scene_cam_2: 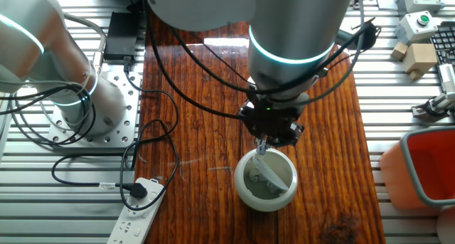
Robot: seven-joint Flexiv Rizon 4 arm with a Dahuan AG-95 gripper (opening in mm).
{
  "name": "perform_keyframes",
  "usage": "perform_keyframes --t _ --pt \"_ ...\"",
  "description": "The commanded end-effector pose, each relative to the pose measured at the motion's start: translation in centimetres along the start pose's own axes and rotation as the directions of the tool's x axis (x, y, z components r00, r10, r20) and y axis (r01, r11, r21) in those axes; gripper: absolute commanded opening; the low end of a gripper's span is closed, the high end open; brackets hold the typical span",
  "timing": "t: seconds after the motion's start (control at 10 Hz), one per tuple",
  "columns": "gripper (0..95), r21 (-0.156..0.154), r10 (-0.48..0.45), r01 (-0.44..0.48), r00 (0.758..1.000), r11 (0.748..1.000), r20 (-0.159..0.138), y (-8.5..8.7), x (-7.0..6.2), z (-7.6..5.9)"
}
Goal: Put the garbage in the trash can
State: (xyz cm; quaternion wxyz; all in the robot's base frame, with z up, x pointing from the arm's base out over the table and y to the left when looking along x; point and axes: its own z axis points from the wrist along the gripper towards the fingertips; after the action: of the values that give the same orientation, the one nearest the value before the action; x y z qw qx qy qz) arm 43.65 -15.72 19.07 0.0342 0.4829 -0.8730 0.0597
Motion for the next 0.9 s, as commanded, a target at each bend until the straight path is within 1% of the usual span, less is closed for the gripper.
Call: perform_keyframes --t 0.1,0.2,0.4,0.6,0.7,0.9 --pt "0.0 0.017 0.062 -0.062 0.998 0.998 -0.002 0.1 0.0 0.1" --pt "0.0 0.02 0.081 -0.081 0.997 0.997 -0.002 0.1 0.0 0.1" --pt "0.0 0.033 0.098 -0.098 0.995 0.995 -0.025 0.1 0.0 0.1" --pt "0.0 0.03 0.08 -0.079 0.997 0.996 -0.023 0.1 0.0 0.1" --pt "0.0 0.029 0.054 -0.053 0.998 0.998 -0.023 0.1 0.0 0.1" --pt "0.0 0.028 0.039 -0.039 0.999 0.999 -0.017 -1.0 0.1 0.0"
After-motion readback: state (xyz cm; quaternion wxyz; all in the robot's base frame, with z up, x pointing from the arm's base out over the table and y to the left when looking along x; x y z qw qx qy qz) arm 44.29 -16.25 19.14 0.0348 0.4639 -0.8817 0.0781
